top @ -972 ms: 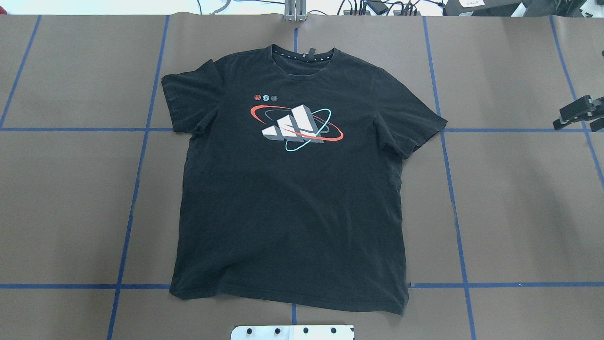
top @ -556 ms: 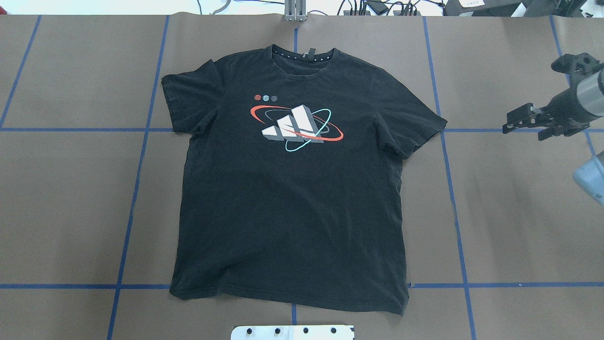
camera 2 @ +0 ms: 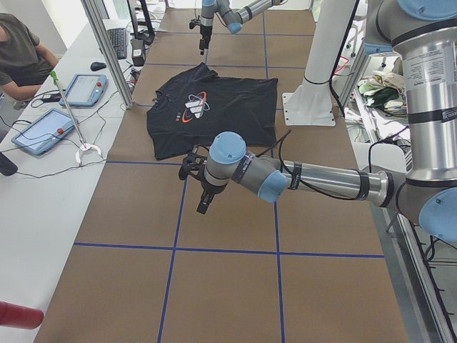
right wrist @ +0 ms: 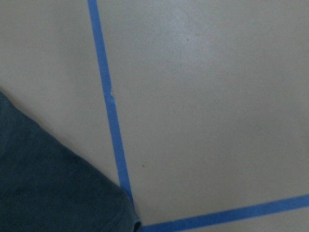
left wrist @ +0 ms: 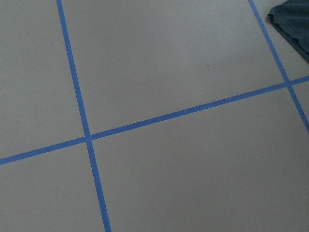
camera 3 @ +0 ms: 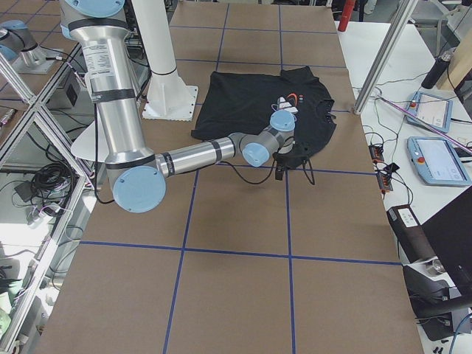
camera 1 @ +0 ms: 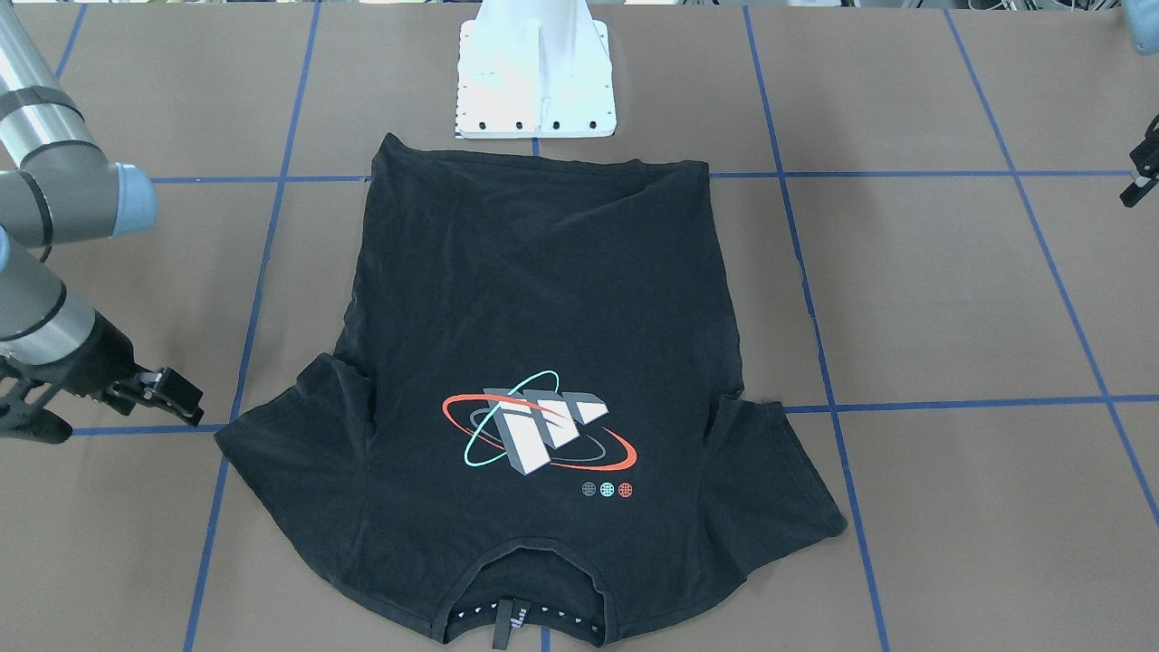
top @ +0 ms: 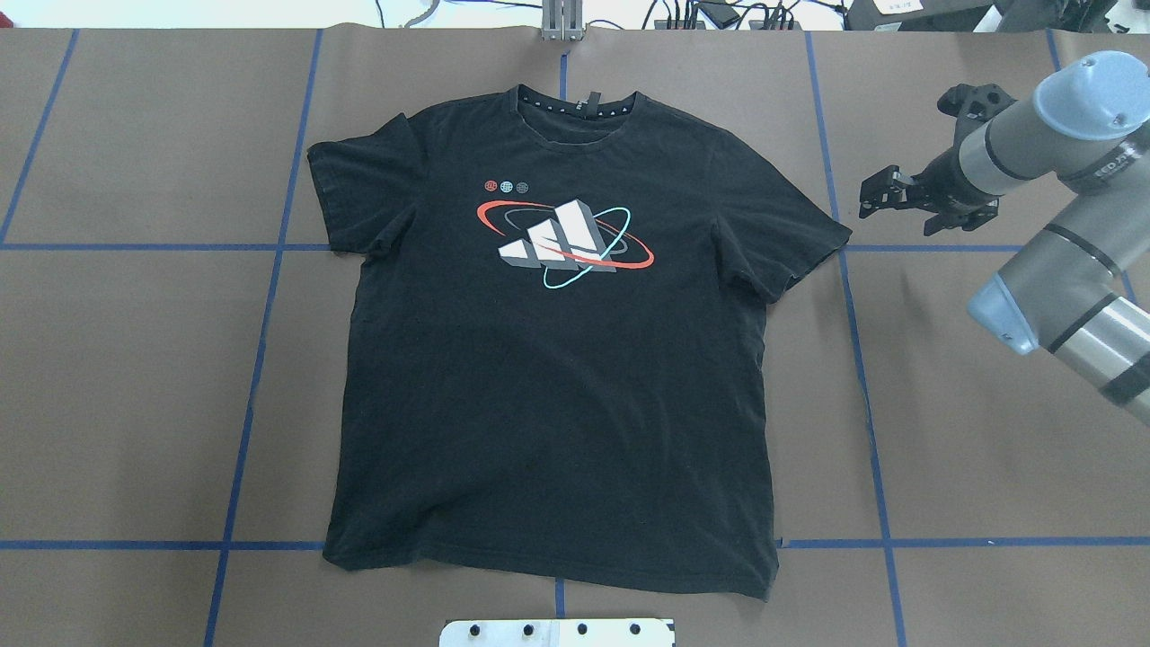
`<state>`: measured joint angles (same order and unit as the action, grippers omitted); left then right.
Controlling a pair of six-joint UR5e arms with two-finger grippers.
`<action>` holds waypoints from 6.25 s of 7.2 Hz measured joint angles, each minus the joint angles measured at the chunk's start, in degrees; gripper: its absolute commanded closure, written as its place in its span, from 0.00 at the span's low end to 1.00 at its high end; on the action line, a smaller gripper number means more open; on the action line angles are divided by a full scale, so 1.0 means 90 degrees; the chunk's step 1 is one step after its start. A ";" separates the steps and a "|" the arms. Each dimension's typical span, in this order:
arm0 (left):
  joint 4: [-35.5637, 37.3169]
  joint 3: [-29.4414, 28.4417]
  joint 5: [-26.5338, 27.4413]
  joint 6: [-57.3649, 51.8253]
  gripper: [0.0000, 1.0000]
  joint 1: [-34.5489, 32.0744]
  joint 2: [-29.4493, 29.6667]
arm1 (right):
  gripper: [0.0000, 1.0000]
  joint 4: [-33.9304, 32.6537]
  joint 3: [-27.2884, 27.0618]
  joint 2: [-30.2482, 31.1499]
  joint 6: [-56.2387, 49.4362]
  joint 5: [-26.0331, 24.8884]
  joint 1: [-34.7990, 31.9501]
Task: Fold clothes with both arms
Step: 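Move the right gripper toward the shirt's shoulder seam near the collar, then grasp the shoulder with the right gripper while the left gripper reaches the other shoulder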
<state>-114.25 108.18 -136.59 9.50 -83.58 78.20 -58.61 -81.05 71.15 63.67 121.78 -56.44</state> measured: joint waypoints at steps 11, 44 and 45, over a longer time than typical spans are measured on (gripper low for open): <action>-0.0128 0.0017 0.0043 -0.0011 0.00 0.0000 -0.0047 | 1.00 0.0585 0.0676 -0.0375 0.0860 -0.0011 0.0339; -0.3956 -0.7146 0.1934 0.3454 0.90 0.3080 0.5901 | 0.00 -0.0246 -0.1463 -0.0662 0.2788 -0.1144 0.1183; -0.3990 -0.7186 0.1934 0.3461 1.00 0.3082 0.5934 | 0.00 -0.0246 -0.1463 -0.0663 0.2788 -0.1147 0.1183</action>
<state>-150.16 43.51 -119.19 40.65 -55.84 131.61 -60.82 -94.22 65.18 88.77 111.46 -45.79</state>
